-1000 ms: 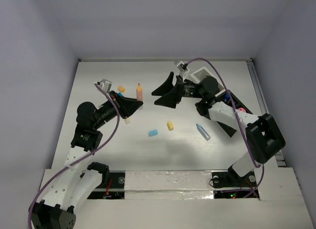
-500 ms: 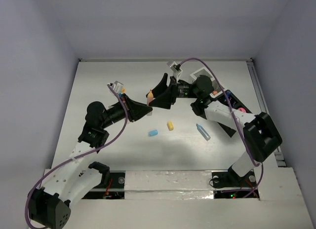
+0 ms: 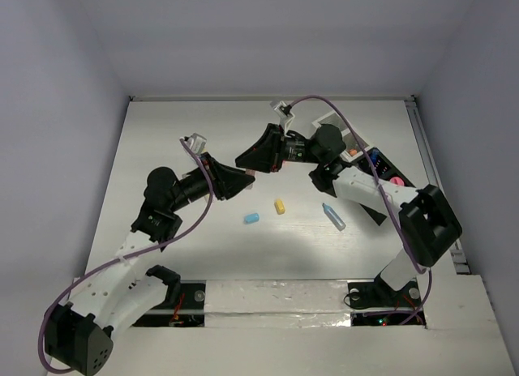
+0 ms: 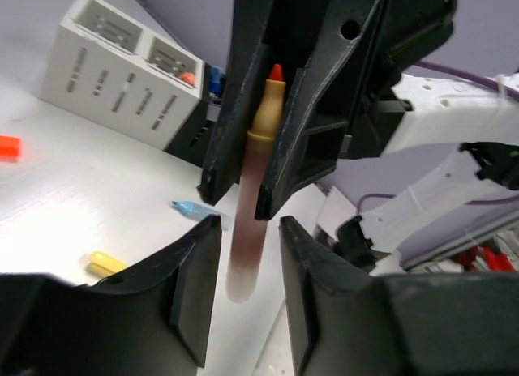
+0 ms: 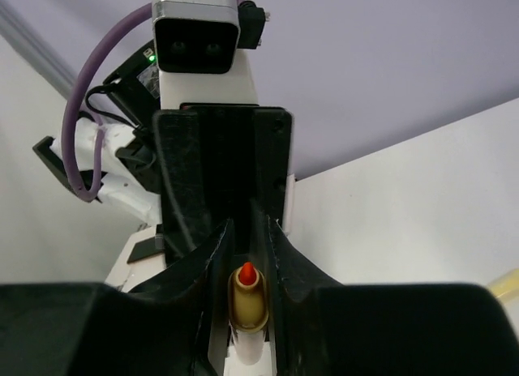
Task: Sort the stationery into containers
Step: Pick up the pen cap from the center of the board.
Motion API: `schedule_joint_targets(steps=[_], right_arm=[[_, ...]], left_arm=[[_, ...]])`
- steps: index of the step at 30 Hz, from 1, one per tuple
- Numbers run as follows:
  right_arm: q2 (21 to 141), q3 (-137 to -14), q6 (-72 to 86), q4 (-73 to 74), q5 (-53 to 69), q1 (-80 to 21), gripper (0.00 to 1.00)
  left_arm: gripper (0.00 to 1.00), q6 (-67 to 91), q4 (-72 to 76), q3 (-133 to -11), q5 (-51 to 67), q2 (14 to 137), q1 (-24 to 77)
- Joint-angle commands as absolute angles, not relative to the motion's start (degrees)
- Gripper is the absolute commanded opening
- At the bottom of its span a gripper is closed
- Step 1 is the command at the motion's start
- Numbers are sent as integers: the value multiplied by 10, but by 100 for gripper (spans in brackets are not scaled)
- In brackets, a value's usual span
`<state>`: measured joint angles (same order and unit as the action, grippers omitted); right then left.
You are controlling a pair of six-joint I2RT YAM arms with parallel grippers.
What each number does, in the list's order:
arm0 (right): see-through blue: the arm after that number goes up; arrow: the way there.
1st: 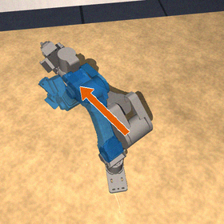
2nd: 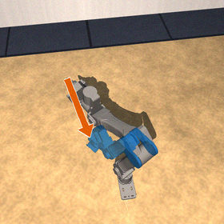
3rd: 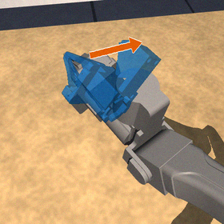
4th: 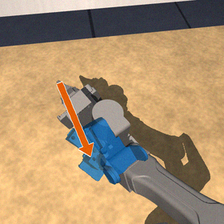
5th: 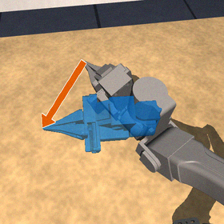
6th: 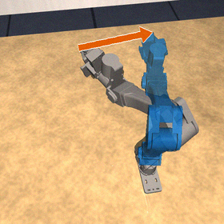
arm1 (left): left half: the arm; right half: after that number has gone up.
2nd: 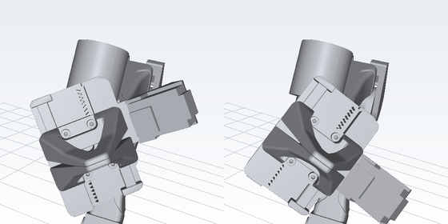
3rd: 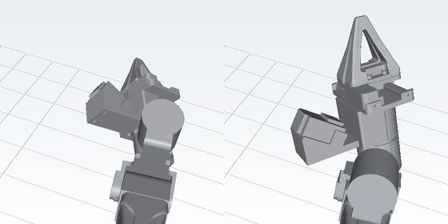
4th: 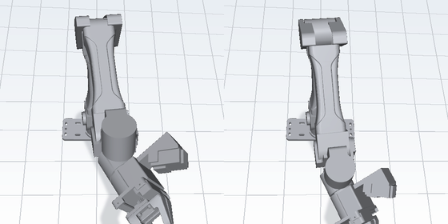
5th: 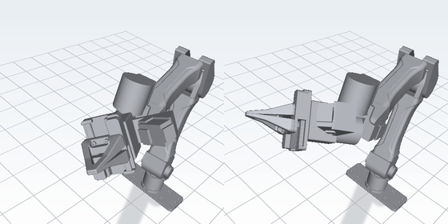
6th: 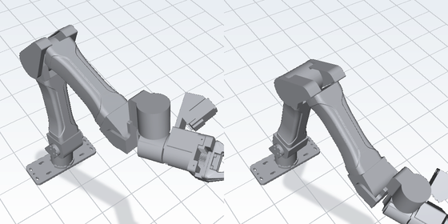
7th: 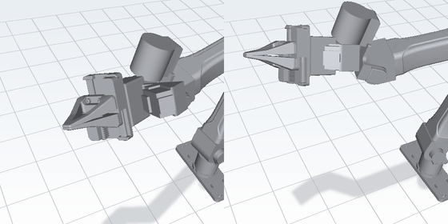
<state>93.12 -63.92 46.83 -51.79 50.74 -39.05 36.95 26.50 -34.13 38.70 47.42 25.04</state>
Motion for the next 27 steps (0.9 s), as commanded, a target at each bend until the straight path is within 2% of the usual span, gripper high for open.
schedule_joint_targets(steps=[1, 3, 11, 19, 27], right_arm=[[906, -635, 434, -515, 458, -393, 4], [887, -629, 413, -480, 435, -380, 2], [837, -602, 354, -359, 363, -329, 2], [813, -570, 301, -297, 311, -329, 1], [789, -543, 282, -278, 295, -329, 1]], left_arm=[[33, 359, 270, -339, 348, 451, 249], [44, 343, 248, -340, 331, 438, 249], [44, 335, 127, -362, 101, 437, 249], [43, 308, 130, -443, -90, 628, 221], [44, 306, 132, -572, -122, 857, 146]])
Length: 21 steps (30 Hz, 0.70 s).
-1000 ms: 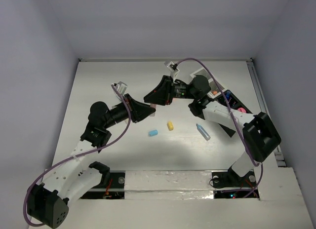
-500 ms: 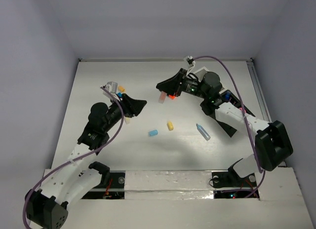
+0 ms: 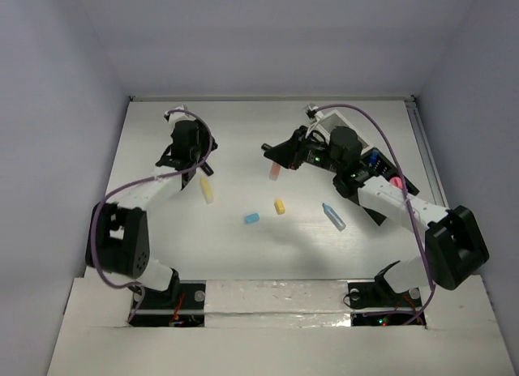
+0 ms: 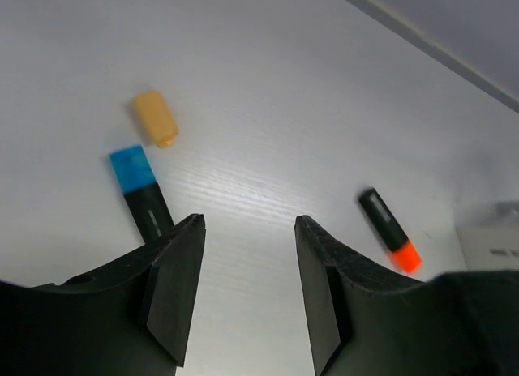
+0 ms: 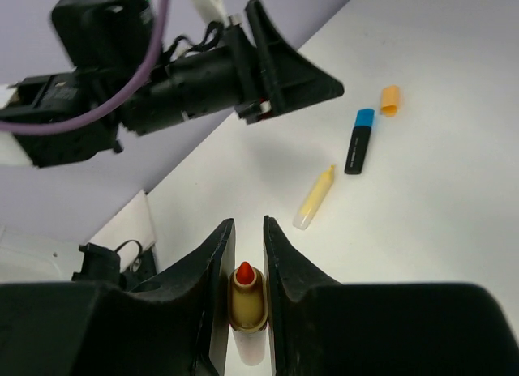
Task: Sort the stationery into containers
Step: Pick up the pen cap from the center of the board.
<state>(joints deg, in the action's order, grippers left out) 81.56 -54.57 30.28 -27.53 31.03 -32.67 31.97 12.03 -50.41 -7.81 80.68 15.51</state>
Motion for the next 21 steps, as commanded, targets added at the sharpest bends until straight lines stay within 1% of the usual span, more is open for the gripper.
schedule_joint_targets(steps=[1, 2, 3, 5, 12, 21], right_arm=[[789, -543, 280, -276, 296, -329, 1], [792, -545, 280, -272, 299, -329, 1], [795, -546, 279, -269, 301, -329, 1], [796, -543, 280, -273, 304, -323, 1], [799, -534, 284, -283, 316, -323, 1], [814, -534, 291, -297, 332, -318, 1]], left_arm=[[45, 295, 122, -591, -140, 877, 141], [47, 290, 98, -611, -149, 900, 141], [53, 284, 86, -650, -155, 937, 134], [57, 265, 59, -698, -163, 969, 128], [54, 250, 18, -763, -161, 1062, 98], [55, 236, -13, -801, -168, 1114, 92]])
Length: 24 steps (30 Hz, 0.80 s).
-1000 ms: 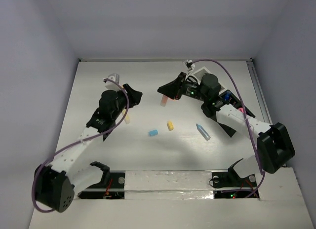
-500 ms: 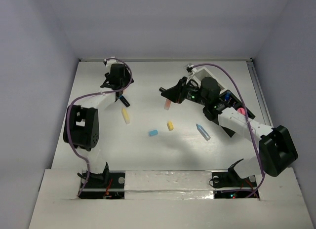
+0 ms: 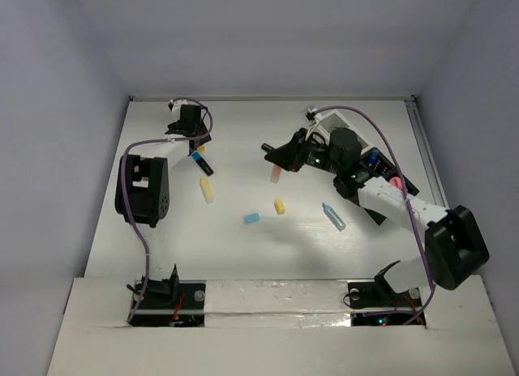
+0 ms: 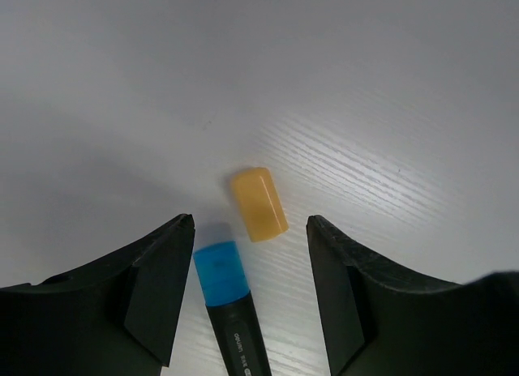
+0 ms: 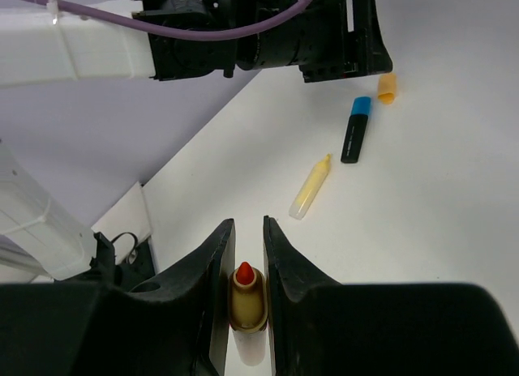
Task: Sort the stationery into containers
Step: Pick up the pen cap from the center of the board.
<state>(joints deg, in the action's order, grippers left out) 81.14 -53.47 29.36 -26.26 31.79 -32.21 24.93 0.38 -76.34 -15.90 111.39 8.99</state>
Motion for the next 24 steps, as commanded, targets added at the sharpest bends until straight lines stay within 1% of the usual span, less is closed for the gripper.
schedule_joint_targets(steps=[1, 13, 20, 24], right_arm=[[815, -534, 292, -299, 334, -318, 1], [827, -536, 301, -312, 352, -318, 1], [832, -535, 306, -319, 357, -318, 1], [832, -534, 308, -322, 359, -318, 1]], left_arm=[[55, 235, -14, -804, -168, 1117, 92], [54, 222, -24, -835, -180, 1170, 92], [50, 221, -16, -839, -163, 1193, 92], [44, 221, -15, -848, -156, 1205, 92]])
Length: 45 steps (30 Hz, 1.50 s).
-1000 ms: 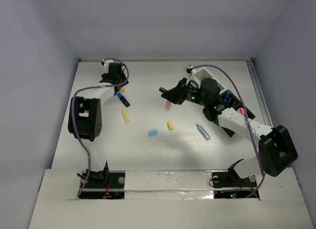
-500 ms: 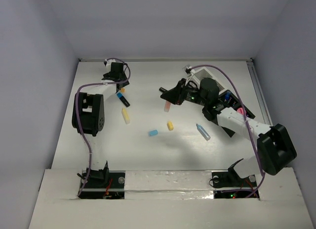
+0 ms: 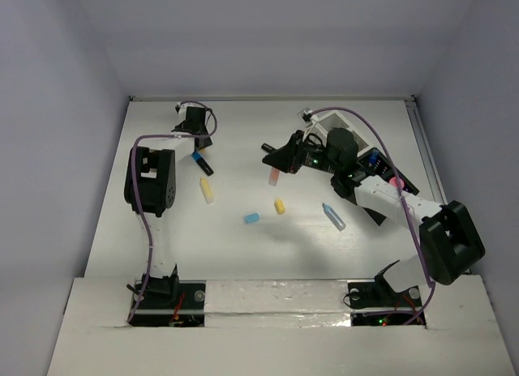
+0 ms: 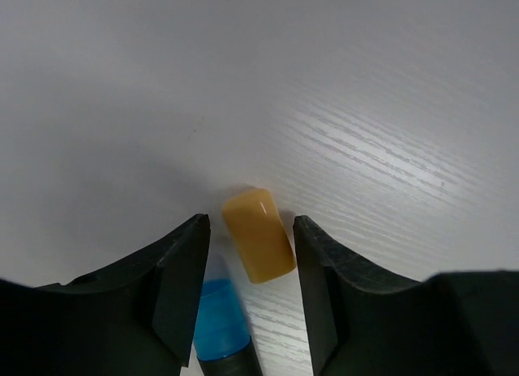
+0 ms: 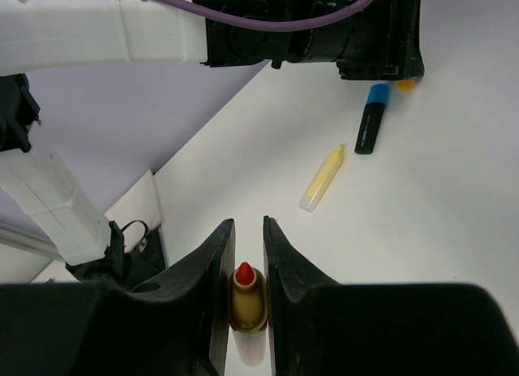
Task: Sort the stationery into containers
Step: Pick up the pen cap from the center of the board, then place the pen cap at the center of the board.
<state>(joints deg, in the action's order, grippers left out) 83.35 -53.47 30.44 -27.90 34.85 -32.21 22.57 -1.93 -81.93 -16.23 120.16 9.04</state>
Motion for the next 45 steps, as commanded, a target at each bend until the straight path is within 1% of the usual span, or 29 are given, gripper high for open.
schedule_joint_targets(steps=[1, 2, 3, 5, 6, 9, 11, 12, 15, 20, 22, 24, 25, 26, 27, 31, 38, 41, 45], right_arm=[[832, -534, 308, -322, 359, -318, 1], [832, -534, 308, -322, 359, -318, 1], [831, -534, 308, -322, 359, -318, 1], [831, -533, 309, -323, 359, -318, 1], [831, -533, 309, -323, 359, -318, 1], [831, -533, 308, -322, 358, -318, 1], [830, -533, 308, -320, 352, -318, 1], [826, -533, 307, -315, 347, -318, 1], [817, -531, 301, -306, 331, -318, 1], [795, -533, 301, -290, 314, -318, 1], [775, -533, 298, -282, 308, -318, 1], [759, -532, 294, -267, 295, -318, 1], [744, -529, 293, -257, 288, -318, 1], [735, -528, 291, -257, 286, -318, 1], [727, -526, 290, -250, 284, -318, 1], [690, -517, 287, -233, 270, -318, 1], [636, -512, 277, -196, 249, -318, 1], [628, -506, 276, -192, 240, -318, 1], [637, -500, 279, -198, 241, -318, 1]], left_arm=[[43, 221, -15, -850, -156, 1206, 92], [41, 220, -15, -852, -156, 1208, 92], [37, 220, -15, -855, -156, 1211, 92], [32, 218, -16, -860, -156, 1214, 92], [26, 217, -17, -866, -158, 1215, 92], [17, 214, -20, -880, -159, 1223, 92], [13, 210, -18, -886, -160, 1223, 92], [9, 207, -16, -890, -161, 1217, 92], [5, 199, -18, -906, -164, 1204, 92], [3, 204, -25, -917, -156, 1130, 133], [2, 219, -8, -875, -135, 1085, 156], [2, 232, 32, -820, -133, 1053, 208], [2, 238, 35, -809, -135, 1050, 241], [2, 238, 37, -800, -136, 1049, 242], [2, 247, 40, -788, -132, 1048, 269], [1, 262, 51, -738, -131, 1047, 321], [1, 284, 78, -665, -150, 1035, 353], [2, 283, 82, -647, -163, 1044, 353], [5, 279, 90, -634, -157, 1063, 359]])
